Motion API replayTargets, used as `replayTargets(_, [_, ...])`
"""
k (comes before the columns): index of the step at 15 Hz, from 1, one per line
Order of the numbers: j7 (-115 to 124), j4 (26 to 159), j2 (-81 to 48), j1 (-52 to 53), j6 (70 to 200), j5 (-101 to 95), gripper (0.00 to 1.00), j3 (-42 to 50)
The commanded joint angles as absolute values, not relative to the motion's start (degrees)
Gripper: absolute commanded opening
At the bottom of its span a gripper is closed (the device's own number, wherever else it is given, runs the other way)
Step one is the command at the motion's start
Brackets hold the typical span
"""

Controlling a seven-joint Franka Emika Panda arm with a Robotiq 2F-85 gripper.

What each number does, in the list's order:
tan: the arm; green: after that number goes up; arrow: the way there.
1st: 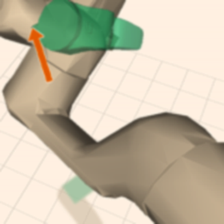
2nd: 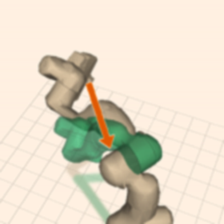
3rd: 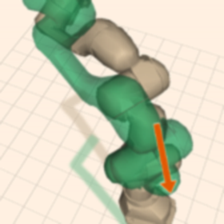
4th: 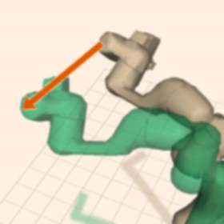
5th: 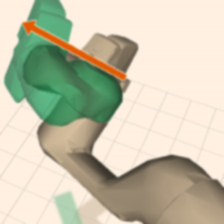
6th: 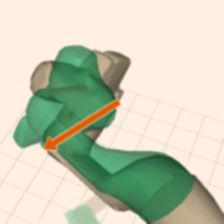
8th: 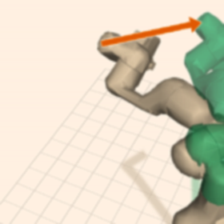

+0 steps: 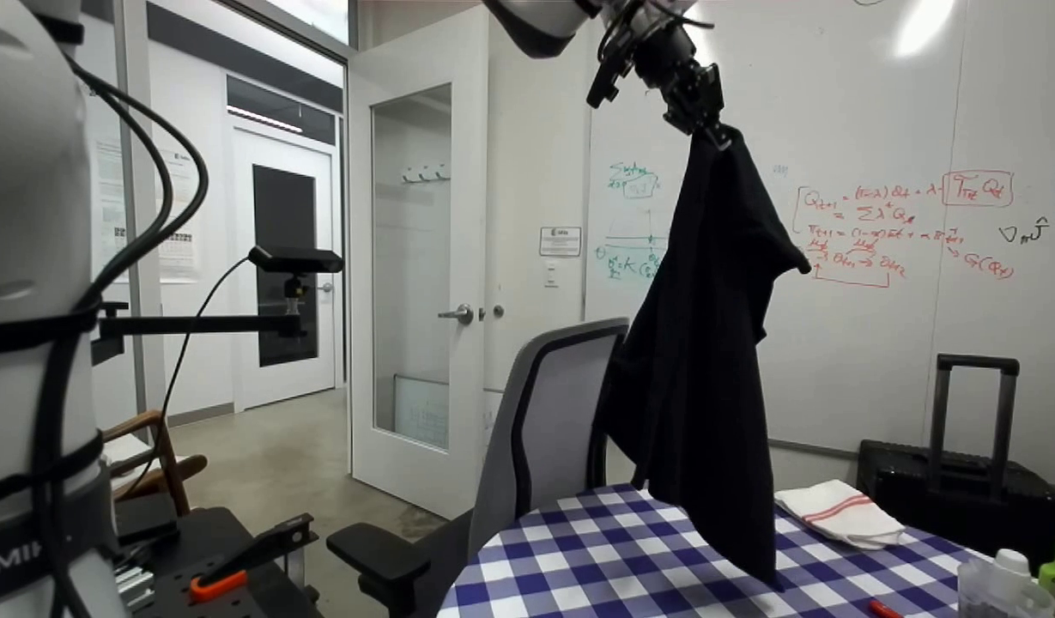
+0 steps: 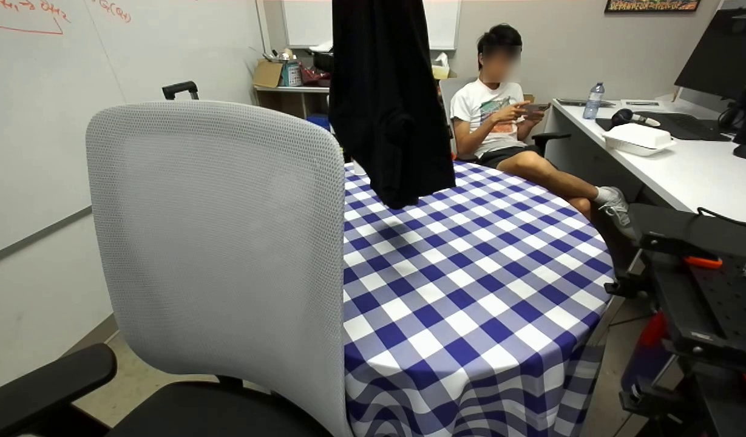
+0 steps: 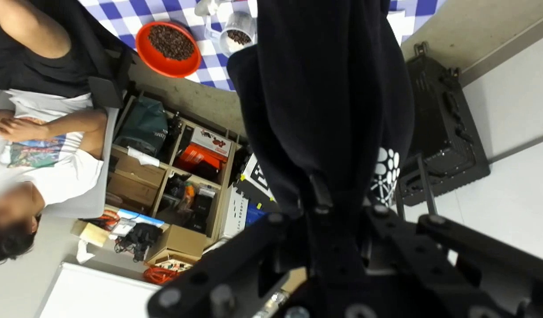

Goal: Put the black shirt on the table

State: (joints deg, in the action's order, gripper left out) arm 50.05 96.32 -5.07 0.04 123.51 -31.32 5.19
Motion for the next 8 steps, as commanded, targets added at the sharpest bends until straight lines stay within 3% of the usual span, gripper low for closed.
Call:
replayTargets(1, [49.6, 95.3, -9.8, 0.5, 123.4, -27.4, 0.02, 3.9])
replayTargets(8, [51.4, 96.8, -16.9, 2.4, 124.0, -21.7, 0.02, 4.1])
